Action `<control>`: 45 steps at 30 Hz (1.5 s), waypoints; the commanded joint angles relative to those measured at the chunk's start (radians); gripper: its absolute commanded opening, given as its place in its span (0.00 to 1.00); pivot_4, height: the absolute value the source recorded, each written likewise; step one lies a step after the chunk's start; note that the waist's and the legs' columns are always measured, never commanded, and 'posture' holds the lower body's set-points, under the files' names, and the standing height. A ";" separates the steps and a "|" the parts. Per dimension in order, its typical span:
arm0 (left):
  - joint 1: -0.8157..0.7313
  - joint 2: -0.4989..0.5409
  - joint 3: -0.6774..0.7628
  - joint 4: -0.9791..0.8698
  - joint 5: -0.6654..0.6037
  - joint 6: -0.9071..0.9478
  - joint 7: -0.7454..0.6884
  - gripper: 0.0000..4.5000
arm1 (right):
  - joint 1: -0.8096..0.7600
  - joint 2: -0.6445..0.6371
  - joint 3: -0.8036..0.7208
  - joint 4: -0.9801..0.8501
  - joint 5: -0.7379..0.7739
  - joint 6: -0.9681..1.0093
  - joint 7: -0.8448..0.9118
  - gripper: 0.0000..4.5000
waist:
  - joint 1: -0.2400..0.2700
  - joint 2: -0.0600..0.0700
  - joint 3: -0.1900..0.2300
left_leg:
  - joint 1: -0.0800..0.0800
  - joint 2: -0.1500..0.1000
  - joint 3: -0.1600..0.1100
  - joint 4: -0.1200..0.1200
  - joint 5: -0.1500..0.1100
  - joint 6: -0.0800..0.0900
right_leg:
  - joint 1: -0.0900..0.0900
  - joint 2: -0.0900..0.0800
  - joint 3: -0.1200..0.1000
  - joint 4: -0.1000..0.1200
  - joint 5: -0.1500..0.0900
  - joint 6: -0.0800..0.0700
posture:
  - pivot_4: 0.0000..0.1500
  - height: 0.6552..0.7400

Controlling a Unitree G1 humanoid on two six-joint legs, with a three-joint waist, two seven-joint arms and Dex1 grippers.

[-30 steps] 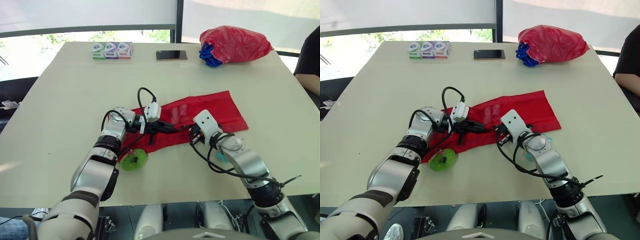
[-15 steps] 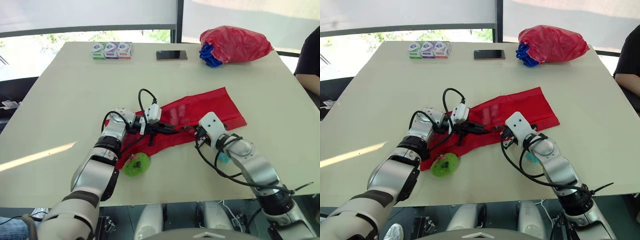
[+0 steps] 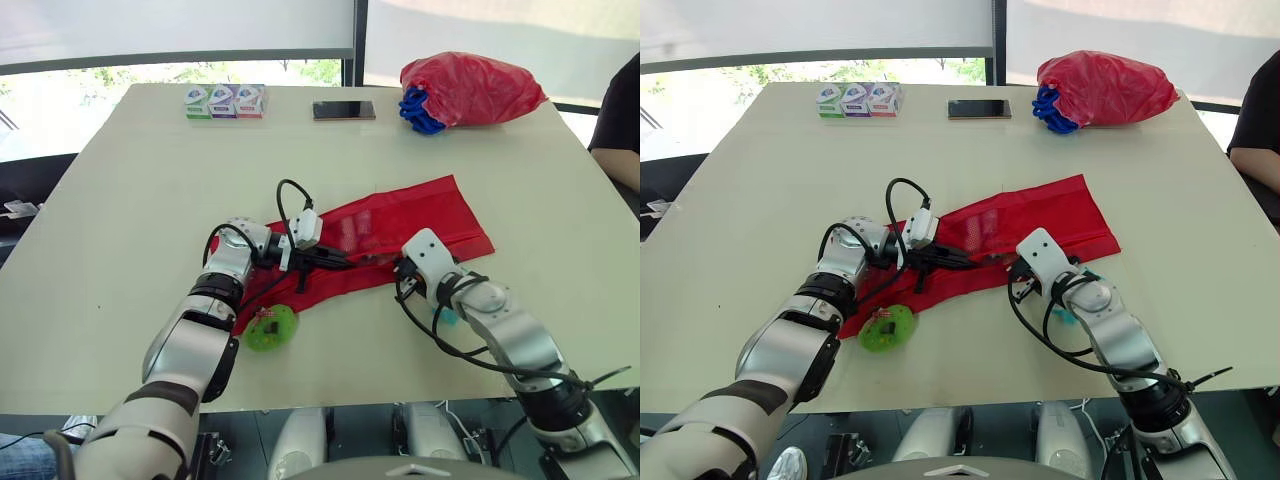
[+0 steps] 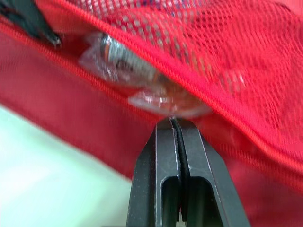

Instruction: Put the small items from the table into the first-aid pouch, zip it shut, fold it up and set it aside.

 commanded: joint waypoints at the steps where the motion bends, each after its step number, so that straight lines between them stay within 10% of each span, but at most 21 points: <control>1: -0.014 -0.003 0.001 -0.016 -0.005 -0.020 -0.057 0.00 | -0.041 0.030 0.005 0.013 -0.008 -0.060 -0.012 0.01 | 0.000 0.000 0.000 | 0.000 0.000 0.000 0.000 0.000 0.000 | 0.000 0.000 0.000 0.000 0.000 0.000 | 1.00 1.00; 22: -0.001 -0.001 -0.013 -0.022 -0.005 -0.033 -0.057 0.00 | -0.048 0.107 -0.021 0.094 -0.041 -0.176 -0.051 0.01 | -0.001 0.000 0.000 | 0.000 0.000 0.000 0.000 0.000 0.000 | 0.000 0.000 0.000 0.000 0.000 0.000 | 1.00 1.00; 45: -0.204 0.051 0.046 0.247 0.240 -0.316 0.077 0.00 | 0.517 -0.174 -0.526 -0.375 0.438 -0.368 0.287 0.09 | 0.006 -0.001 0.000 | 0.000 0.000 0.000 0.000 0.000 0.000 | 0.001 0.000 0.000 0.000 0.000 0.000 | 1.00 1.00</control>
